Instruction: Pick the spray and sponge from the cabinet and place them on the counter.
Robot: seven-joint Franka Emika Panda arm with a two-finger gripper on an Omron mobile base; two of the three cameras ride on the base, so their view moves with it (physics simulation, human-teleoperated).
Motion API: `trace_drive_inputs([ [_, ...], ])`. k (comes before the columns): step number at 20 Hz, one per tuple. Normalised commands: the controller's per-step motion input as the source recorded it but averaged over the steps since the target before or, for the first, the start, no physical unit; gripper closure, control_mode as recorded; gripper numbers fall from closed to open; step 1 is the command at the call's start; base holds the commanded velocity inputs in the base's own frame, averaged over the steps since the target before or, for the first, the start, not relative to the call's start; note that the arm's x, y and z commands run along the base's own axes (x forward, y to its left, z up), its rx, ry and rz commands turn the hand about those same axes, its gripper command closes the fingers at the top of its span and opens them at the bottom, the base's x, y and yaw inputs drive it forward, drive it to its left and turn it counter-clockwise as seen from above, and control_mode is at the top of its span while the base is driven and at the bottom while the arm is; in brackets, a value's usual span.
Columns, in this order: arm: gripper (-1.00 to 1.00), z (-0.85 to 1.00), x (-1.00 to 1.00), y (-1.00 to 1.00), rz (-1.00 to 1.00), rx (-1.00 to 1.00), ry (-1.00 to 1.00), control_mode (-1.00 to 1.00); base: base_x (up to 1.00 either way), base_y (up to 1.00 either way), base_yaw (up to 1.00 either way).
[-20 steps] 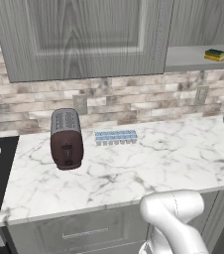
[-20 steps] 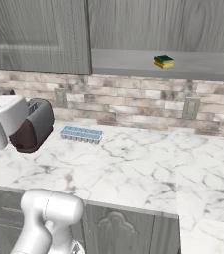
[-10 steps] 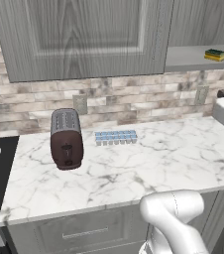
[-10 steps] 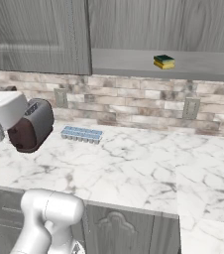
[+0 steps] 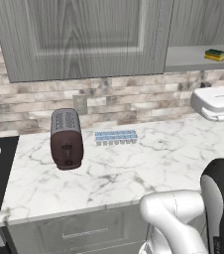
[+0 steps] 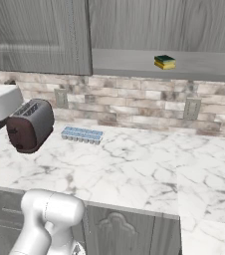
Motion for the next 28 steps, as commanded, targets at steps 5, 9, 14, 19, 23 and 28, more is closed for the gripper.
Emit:
trace_drive_inputs([
  [5, -1.0, 0.03, 0.19, -0.1, 0.02, 0.02, 0.0, -1.0, 0.0, 0.0, 0.0],
  [9, -1.0, 0.0, 0.08, -0.18, 0.06, 0.0, -0.02, -1.0, 0.0, 0.0, 0.0],
  [14, -1.0, 0.07, 0.01, -0.03, 0.07, 0.0, -0.07, -1.0, 0.0, 0.0, 0.0],
  [19, -1.0, 0.04, 0.0, 0.0, 0.01, 0.0, -0.16, -1.0, 0.0, 0.0, 0.0],
  [23, -1.0, 0.0, 0.05, 0.0, 0.0, 0.0, -0.14, -1.0, 0.0, 0.0, 0.0],
  [28, -1.0, 0.0, 0.2, 0.02, 0.0, 0.0, -0.06, -1.0, 0.0, 0.0, 0.0],
])
